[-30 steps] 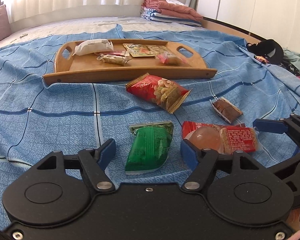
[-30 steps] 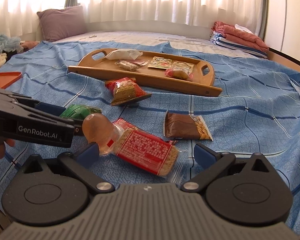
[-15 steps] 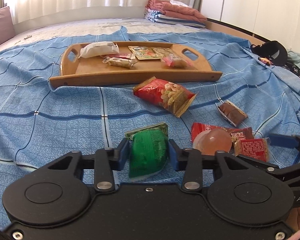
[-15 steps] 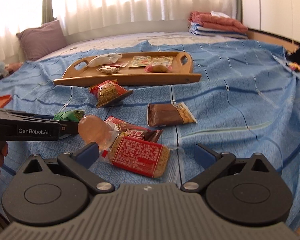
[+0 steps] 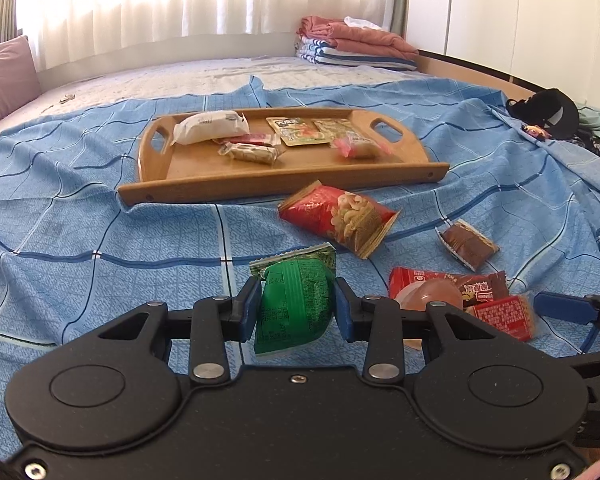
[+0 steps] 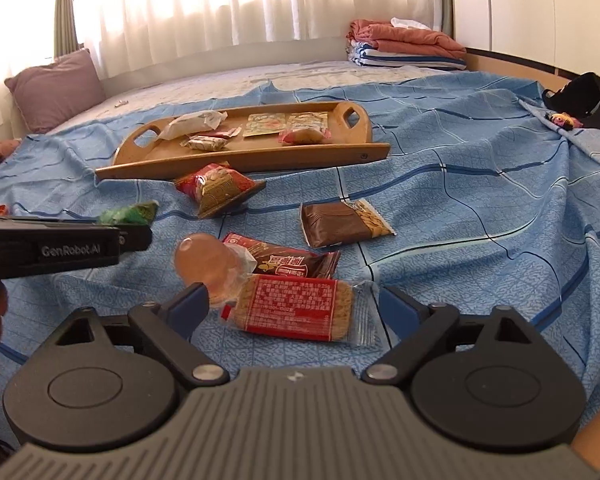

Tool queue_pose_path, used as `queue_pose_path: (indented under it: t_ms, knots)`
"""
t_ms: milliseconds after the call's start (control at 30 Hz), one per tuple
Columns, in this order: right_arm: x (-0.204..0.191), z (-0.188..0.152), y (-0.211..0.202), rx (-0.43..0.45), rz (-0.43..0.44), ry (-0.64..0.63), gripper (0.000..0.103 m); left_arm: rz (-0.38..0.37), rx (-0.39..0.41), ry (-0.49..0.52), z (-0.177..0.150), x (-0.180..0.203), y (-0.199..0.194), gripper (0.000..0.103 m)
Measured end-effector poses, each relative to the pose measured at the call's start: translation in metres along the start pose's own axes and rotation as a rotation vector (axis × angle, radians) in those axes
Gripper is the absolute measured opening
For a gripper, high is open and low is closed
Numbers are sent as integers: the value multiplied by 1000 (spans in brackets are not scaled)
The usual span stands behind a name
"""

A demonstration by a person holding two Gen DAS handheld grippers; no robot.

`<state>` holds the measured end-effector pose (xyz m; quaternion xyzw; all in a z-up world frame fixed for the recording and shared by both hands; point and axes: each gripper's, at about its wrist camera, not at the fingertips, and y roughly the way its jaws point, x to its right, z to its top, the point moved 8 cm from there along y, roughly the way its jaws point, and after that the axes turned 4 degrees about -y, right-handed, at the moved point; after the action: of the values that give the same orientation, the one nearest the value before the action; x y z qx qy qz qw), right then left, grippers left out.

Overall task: Organize snacks
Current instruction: 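Grasp the red biscuit pack with the right gripper while the left lifts the green pack, then carry the green pack and red biscuit pack over the wooden tray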

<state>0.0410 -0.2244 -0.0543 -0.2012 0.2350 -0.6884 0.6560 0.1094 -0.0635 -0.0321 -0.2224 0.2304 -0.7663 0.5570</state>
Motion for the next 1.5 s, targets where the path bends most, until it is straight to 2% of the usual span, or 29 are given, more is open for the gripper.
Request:
queue_pose_path:
  t_ms: [233, 300, 467, 533, 600, 633, 700, 767, 833, 933, 1033, 1233, 1267, 1300, 1367, 1500]
  knots:
    - [-4, -3, 1, -19, -15, 20, 86, 31, 25, 2, 3, -9, -4, 36]
    - [-5, -3, -1, -21, -8, 18, 75, 37, 27, 4, 4, -12, -4, 36]
    - [0, 2, -7, -28, 14, 51, 60, 55, 44, 7, 10, -20, -7, 36]
    - [2, 4, -9, -27, 18, 53, 57, 59, 49, 7, 12, -23, -8, 36]
    - [3, 6, -12, -21, 1, 37, 50, 63, 53, 4, 14, -25, -8, 36]
    - [4, 6, -12, -18, -15, 20, 50, 66, 55, 3, 15, -26, -8, 36]
    - [7, 5, -12, -20, -48, -3, 76, 71, 56, -1, 15, -28, -9, 36]
    - [7, 4, -15, -20, -61, -6, 82, 74, 57, -7, 15, -30, -10, 36]
    - [3, 2, -18, -21, -71, -23, 82, 79, 58, -11, 14, -32, -10, 36]
    - [-9, -1, -18, -11, -98, -58, 89, 86, 53, -21, 13, -35, -8, 36]
    - [-20, -2, -12, -15, -130, -62, 89, 93, 48, -28, 12, -37, -8, 36]
    - [-20, -5, 5, -19, -192, 11, 90, 99, 47, -31, 11, -41, -8, 36]
    - [-19, -6, 5, -16, -187, 20, 88, 100, 48, -32, 11, -42, -9, 36]
    - [-19, -6, 3, -11, -179, 19, 79, 101, 50, -32, 11, -43, -9, 36]
    - [-21, -5, -1, 3, -164, 3, 71, 106, 53, -33, 12, -45, -9, 36]
    - [-22, -3, -8, 9, -118, -11, 67, 110, 57, -46, 14, -49, -9, 36]
